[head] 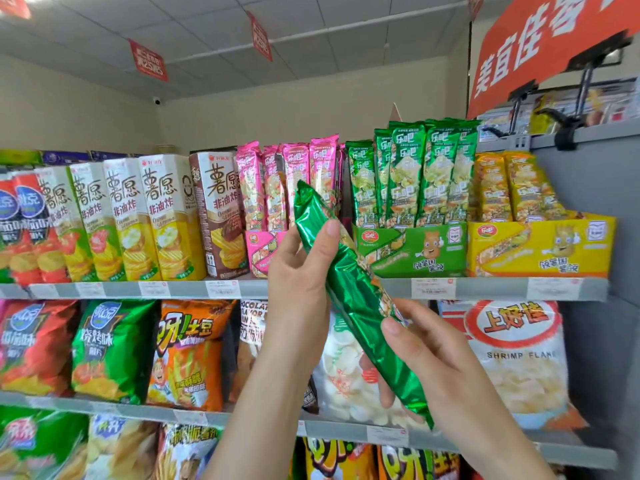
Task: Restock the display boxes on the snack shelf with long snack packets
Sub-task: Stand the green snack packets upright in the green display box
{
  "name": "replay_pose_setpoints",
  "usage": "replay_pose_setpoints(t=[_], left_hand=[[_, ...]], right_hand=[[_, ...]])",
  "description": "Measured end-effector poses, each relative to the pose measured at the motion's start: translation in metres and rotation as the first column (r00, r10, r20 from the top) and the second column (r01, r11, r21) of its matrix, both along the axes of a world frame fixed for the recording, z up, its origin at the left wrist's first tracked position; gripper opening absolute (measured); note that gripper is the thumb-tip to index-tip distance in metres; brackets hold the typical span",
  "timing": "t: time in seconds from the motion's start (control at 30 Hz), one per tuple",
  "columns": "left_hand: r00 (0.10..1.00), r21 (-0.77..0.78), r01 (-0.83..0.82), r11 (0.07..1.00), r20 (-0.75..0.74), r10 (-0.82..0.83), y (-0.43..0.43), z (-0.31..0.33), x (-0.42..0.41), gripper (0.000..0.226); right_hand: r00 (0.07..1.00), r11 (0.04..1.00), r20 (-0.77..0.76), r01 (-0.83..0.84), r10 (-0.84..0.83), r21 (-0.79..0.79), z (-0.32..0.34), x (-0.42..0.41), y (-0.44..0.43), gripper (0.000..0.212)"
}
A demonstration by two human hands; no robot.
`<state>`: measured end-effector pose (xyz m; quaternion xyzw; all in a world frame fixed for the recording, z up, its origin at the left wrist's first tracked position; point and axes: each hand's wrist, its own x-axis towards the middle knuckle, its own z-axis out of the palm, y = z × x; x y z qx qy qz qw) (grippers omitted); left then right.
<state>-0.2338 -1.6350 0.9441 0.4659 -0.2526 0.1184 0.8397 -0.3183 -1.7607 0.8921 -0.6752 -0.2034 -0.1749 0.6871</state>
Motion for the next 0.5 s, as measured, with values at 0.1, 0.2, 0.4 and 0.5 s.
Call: replay_pose_setpoints(t=[0.1, 0.2, 0.4, 0.5], left_hand=[[0.998, 0.049, 0.040, 0.998, 0.042, -0.042, -0.003, -0.012, -0.002, 0.040], [0.995, 0.125, 0.079, 0.989, 0.051, -0.085, -0.009, -0.023, -0.005, 0.030], [0.994, 0.136, 0.073, 0.988, 0.072, -0.083, -0.007, -0.027, -0.006, 0.020], [0.993, 0.116, -0.062, 0.991, 0.102, 0.050, -0.009, -0.025, -0.009, 0.013]], right_hand=[[1.000, 0.999, -0.009, 0.026, -0.026, 0.031, -0.003, 0.001, 0.000, 0.024], [0.994, 0.994, 0.018, 0.109, -0.109, 0.024, -0.007, 0.005, 0.000, 0.032], [0.967, 0.959, 0.072, 0.250, -0.243, -0.131, -0.014, 0.009, -0.004, 0.033], [0.988, 0.961, 0.050, 0.153, -0.146, -0.231, -0.012, 0.009, -0.003, 0.029]])
